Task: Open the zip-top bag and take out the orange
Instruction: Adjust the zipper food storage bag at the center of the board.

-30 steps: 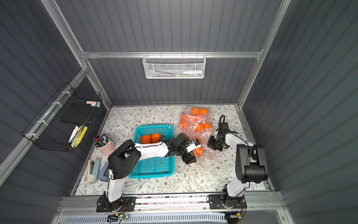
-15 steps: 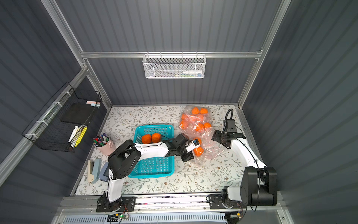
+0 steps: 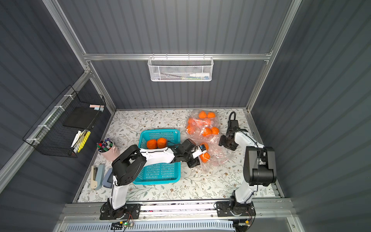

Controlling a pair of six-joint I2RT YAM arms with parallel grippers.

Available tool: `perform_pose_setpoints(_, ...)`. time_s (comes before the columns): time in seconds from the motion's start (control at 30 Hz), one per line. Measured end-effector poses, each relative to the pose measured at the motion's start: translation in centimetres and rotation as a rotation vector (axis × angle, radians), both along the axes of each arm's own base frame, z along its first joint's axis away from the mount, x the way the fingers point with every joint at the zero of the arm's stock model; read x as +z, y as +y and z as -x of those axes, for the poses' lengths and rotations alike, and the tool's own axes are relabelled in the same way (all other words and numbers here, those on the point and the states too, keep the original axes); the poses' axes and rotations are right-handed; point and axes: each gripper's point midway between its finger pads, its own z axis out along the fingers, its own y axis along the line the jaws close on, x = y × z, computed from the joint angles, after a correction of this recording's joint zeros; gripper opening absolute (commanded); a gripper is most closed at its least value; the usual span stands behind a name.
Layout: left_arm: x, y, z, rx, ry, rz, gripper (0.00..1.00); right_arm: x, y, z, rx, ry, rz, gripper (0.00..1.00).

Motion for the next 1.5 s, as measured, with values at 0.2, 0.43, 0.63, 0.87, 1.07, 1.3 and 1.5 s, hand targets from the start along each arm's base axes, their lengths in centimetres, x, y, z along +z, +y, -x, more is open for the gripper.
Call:
perform_pose_setpoints(0.2,-0.6,0.3,0.2,0.006,0.003,-0.007,0.5,2.3,0.4,0.2,0.016,-0.051,-0.019,0.0)
perform_pose_setpoints(0.43,-0.6,0.2,0.1,0.011,-0.004,0.009,0.56,8.5,-0.4,0.7,-0.003,-0.218,0.028,0.0)
perform_pose_setpoints(0.63,-0.6,0.2,0.0,0.012,-0.007,0.013,0.56,11.5,-1.5,1.9,-0.036,-0.282,0.092,0.0)
perform_pose_setpoints(0.87,-0.6,0.0,0.0,0.012,-0.017,0.037,0.69,15.3,-2.7,3.3,-0.078,-0.394,0.138,0.0)
perform_pose_setpoints(1.07,-0.5,-0.2,0.2,0.005,-0.026,0.064,0.79,16.5,-2.9,3.7,-0.093,-0.438,0.148,0.0)
perform_pose_setpoints(1.3,-0.5,-0.1,0.2,0.005,-0.032,0.069,0.85,16.3,-3.5,3.8,-0.126,-0.433,0.154,0.47)
perform_pose_setpoints(1.5,-0.5,0.0,0.3,0.005,-0.031,0.069,0.84,17.5,-3.0,5.1,-0.128,-0.449,0.124,0.42)
